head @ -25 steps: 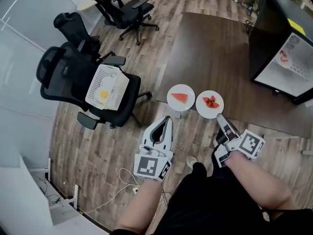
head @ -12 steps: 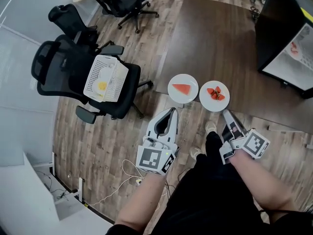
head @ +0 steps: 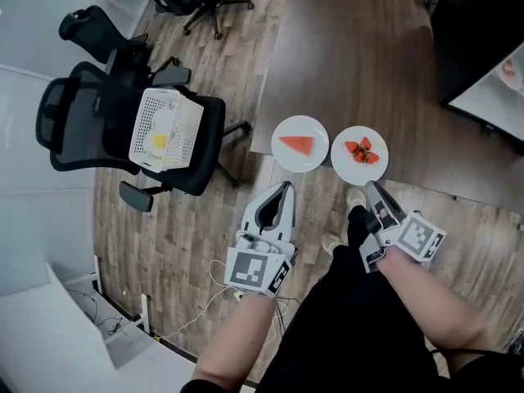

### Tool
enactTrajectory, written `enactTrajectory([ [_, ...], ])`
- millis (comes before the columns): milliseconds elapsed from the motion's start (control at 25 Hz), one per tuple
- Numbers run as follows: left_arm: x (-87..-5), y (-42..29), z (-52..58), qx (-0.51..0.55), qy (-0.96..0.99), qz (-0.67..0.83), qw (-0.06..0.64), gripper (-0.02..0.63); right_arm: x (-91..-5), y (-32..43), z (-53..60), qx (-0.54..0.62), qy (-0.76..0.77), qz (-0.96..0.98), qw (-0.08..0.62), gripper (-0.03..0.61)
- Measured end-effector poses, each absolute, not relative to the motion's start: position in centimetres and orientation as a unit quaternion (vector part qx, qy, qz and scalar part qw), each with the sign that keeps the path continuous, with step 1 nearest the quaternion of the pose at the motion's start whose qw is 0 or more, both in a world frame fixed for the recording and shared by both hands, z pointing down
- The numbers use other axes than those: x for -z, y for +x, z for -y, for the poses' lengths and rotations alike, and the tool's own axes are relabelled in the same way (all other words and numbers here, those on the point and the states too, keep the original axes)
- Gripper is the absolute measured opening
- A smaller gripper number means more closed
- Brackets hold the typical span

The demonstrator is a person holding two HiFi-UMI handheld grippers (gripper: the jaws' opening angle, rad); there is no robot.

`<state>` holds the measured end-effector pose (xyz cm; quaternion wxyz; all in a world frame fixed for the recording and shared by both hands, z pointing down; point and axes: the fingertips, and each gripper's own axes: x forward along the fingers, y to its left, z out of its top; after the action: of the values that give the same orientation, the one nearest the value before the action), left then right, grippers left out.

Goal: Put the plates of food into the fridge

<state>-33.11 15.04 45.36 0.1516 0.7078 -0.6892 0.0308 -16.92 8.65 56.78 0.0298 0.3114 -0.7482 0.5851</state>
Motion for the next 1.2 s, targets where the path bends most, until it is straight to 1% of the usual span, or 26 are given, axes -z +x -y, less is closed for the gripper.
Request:
enactTrajectory([
  [160,-47.1,-32.7,-13.5,-0.036,0.712,0.683,0.163,0.003,-59.3,-16.9,-8.5,-0.593,0.314,0.739,0.052,0.012],
  [240,-47.8,-32.4,-12.8,-0.038,0.714,0.679,0.167,0.003,-60.2,-17.0,-8.6,-0.602,0.307,0.736,0.052,0.041],
  [400,-48.8,-31.7,-11.6,-0.041,0.72,0.67,0.173,0.003,-61.7,-17.2,-8.7,-0.613,0.296,0.731,0.048,0.125],
  [440,-49.0,-31.6,-11.4,-0.042,0.722,0.668,0.175,0.003,-62.3,-16.9,-8.8,-0.616,0.301,0.726,0.053,0.157],
  [520,-49.5,-31.4,-11.3,-0.044,0.724,0.665,0.179,0.003,-63.5,-16.4,-8.8,-0.623,0.312,0.715,0.066,0.173],
  [760,-50.9,-31.1,-11.7,-0.059,0.722,0.661,0.194,0.003,-65.0,-16.0,-9.0,-0.643,0.318,0.693,0.069,0.184],
  [960,-51.5,-31.2,-11.7,-0.068,0.72,0.661,0.2,0.003,-66.1,-16.6,-8.7,-0.671,0.31,0.673,0.029,0.193],
  [1200,-52.0,-31.3,-11.9,-0.076,0.719,0.66,0.203,0.003,-67.4,-17.3,-8.5,-0.685,0.304,0.662,0.017,0.193],
])
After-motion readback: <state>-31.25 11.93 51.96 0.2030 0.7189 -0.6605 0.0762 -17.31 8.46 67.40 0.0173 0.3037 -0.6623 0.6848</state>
